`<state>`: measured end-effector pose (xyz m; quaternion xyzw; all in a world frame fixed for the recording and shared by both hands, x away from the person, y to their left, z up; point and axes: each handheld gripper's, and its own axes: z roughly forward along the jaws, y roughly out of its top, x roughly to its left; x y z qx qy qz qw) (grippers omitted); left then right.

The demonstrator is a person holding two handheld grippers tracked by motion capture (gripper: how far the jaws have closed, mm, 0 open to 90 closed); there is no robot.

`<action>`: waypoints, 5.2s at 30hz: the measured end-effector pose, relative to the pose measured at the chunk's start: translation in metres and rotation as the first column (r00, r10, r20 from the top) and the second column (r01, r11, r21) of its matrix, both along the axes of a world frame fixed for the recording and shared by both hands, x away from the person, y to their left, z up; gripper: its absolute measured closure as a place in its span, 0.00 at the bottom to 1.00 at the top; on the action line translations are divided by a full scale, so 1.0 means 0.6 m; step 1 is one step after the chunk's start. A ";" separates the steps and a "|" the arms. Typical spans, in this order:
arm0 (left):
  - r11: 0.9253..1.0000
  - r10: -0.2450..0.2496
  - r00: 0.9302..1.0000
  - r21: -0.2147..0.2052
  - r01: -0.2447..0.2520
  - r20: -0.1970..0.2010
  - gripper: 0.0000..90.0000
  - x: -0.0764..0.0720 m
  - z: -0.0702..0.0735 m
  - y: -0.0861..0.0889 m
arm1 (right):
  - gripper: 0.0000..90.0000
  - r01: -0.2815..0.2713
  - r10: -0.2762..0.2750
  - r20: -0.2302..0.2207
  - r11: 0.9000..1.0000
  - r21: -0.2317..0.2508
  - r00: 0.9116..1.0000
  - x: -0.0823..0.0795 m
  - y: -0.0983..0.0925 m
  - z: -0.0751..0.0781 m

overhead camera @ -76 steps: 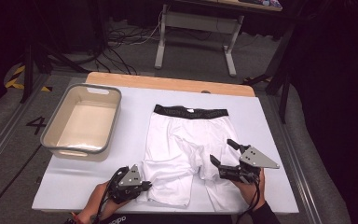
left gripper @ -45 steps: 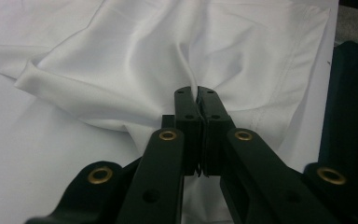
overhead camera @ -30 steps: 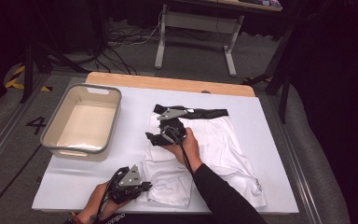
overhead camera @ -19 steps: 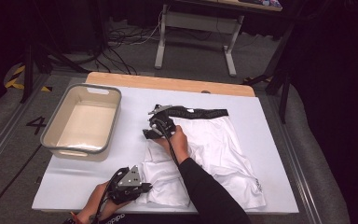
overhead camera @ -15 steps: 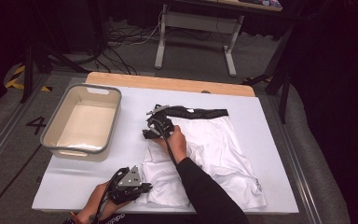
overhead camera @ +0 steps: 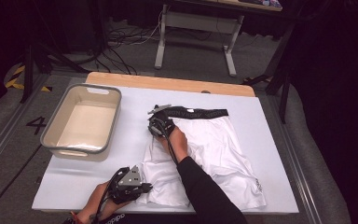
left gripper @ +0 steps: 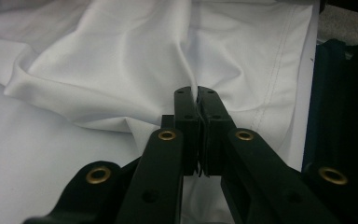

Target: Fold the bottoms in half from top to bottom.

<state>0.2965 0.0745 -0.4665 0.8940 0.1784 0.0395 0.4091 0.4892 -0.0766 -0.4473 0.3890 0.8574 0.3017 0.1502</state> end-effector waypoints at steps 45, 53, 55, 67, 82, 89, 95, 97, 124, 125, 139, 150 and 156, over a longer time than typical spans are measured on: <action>0.933 -0.261 0.957 -0.222 0.284 0.128 0.97 0.016 0.135 -0.165 | 1.00 0.101 -0.172 0.217 0.948 0.301 0.961 -0.049 -0.281 0.197; 0.918 -0.315 0.944 -0.223 0.329 0.094 0.97 0.040 0.146 -0.237 | 1.00 0.189 -0.264 0.211 0.929 0.319 0.941 -0.053 -0.377 0.191; 0.918 -0.322 0.943 -0.213 0.334 0.088 0.97 0.045 0.142 -0.256 | 1.00 0.210 -0.283 0.209 0.926 0.315 0.936 -0.052 -0.397 0.185; 0.925 -0.329 0.944 -0.190 0.328 0.030 0.96 0.067 0.092 -0.350 | 1.00 0.315 -0.359 0.118 0.905 0.285 0.926 -0.021 -0.492 0.102; 0.948 -0.265 0.956 -0.150 0.282 0.125 0.59 0.065 0.111 -0.322 | 0.91 0.414 -0.435 0.075 0.889 0.198 0.898 -0.028 -0.537 0.043; 0.959 -0.255 0.935 -0.058 0.277 0.247 0.48 0.047 0.103 -0.251 | 0.70 0.381 -0.414 0.133 0.898 0.222 0.900 -0.066 -0.537 0.057; 0.978 -0.199 0.925 0.004 0.209 0.324 0.45 0.037 0.083 -0.192 | 0.72 0.215 -0.269 0.239 0.949 0.229 0.933 -0.146 -0.513 0.091; 0.980 -0.191 0.927 0.005 0.200 0.321 0.41 0.039 0.079 -0.183 | 0.71 0.182 -0.238 0.245 0.956 0.231 0.940 -0.170 -0.507 0.092; 1.000 0.021 0.950 -0.025 -0.014 0.312 0.18 0.032 0.021 -0.084 | 0.75 0.150 -0.150 0.157 0.989 0.011 0.976 -0.309 -0.421 0.019; 1.000 0.021 0.950 -0.021 -0.016 0.311 0.18 0.032 0.021 -0.084 | 0.83 0.148 -0.145 0.151 0.989 -0.008 0.978 -0.308 -0.419 0.017; 1.000 0.017 0.954 -0.014 -0.014 0.298 0.18 0.032 0.021 -0.087 | 0.99 0.227 -0.219 0.221 0.974 -0.014 0.951 -0.335 -0.458 0.047; 0.991 -0.092 0.964 -0.068 0.112 0.248 0.21 0.011 0.032 -0.144 | 0.97 0.354 -0.347 0.200 0.935 0.001 0.916 -0.347 -0.543 0.045; 0.974 -0.201 0.947 -0.051 0.220 0.253 0.24 -0.004 0.037 -0.209 | 0.76 0.364 -0.357 0.186 0.931 -0.001 0.915 -0.350 -0.553 0.038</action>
